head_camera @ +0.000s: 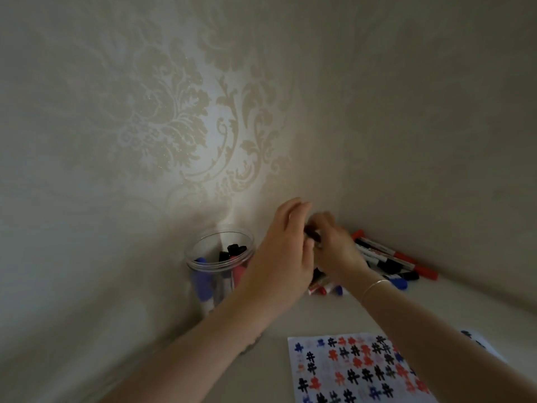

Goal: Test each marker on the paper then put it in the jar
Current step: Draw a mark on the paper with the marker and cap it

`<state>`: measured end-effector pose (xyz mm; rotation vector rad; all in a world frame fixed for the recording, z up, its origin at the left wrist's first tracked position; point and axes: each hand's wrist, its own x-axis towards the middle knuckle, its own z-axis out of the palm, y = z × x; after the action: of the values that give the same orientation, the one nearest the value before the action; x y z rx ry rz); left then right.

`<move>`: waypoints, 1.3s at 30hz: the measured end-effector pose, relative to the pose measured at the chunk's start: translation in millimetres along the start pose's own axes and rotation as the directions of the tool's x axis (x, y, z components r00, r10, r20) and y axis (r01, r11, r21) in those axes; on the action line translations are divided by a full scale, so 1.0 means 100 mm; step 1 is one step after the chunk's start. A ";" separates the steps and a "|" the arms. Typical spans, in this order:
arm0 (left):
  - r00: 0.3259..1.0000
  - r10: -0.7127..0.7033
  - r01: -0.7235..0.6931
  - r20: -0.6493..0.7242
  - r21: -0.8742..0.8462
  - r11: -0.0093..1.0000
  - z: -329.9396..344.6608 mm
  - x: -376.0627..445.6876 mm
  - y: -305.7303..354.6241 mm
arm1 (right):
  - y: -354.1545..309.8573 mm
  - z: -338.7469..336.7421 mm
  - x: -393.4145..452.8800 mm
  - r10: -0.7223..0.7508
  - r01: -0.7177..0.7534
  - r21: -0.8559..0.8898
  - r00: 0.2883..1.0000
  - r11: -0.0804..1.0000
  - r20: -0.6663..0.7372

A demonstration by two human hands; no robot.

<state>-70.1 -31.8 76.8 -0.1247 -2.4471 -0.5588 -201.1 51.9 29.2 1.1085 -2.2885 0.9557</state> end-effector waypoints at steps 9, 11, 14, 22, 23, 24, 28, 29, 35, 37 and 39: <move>0.986 0.101 -0.138 0.136 0.303 0.943 0.45 -0.02 -0.24 | 0.07 -0.58 -0.25 -0.011 0.045 -0.140 0.972 0.989 0.234; 0.979 -0.011 -0.040 0.203 0.247 0.968 0.48 -0.03 -0.25 | 0.08 -0.60 -0.30 -0.035 0.066 -0.159 0.982 0.985 0.188; 0.974 -0.075 0.064 0.213 0.058 0.996 0.50 -0.03 -0.26 | 0.10 -0.63 -0.40 0.059 -0.057 -0.021 0.986 0.998 0.153; 0.905 -0.297 0.425 0.304 -0.635 0.645 0.47 -0.11 -0.25 | 0.08 -0.58 -0.50 0.468 -0.479 0.431 0.873 0.765 0.140; 0.897 -0.259 0.427 0.357 -0.553 0.715 0.49 -0.12 -0.24 | 0.04 -0.61 -0.48 0.520 -0.541 0.622 0.820 0.566 0.240; 0.892 -0.216 0.405 0.398 -0.488 0.773 0.51 -0.13 -0.22 | 0.01 -0.65 -0.48 0.522 -0.566 0.711 0.790 0.418 0.322; 0.902 -0.004 0.224 0.431 -0.462 0.858 0.51 -0.14 -0.10 | -0.09 -0.67 -0.48 0.422 -0.587 0.724 0.796 0.364 0.433; 0.898 0.022 0.214 0.439 -0.481 0.850 0.50 -0.14 -0.07 | -0.08 -0.66 -0.48 0.422 -0.579 0.716 0.803 0.389 0.420; 0.931 0.026 0.165 0.363 -0.486 0.858 0.54 -0.20 -0.03 | -0.06 -0.72 -0.52 0.274 -0.542 0.730 0.840 0.415 0.468; 0.929 0.028 0.177 0.370 -0.507 0.844 0.56 -0.23 -0.05 | -0.05 -0.77 -0.55 0.230 -0.526 0.728 0.850 0.440 0.475; 0.926 0.032 0.190 0.375 -0.539 0.821 0.58 -0.23 -0.06 | -0.05 -0.84 -0.59 0.257 -0.513 0.730 0.858 0.451 0.444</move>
<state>-84.6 -12.1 18.9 -0.4046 -2.5632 -1.4144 -156.3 141.3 51.2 1.0614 -2.3547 2.4313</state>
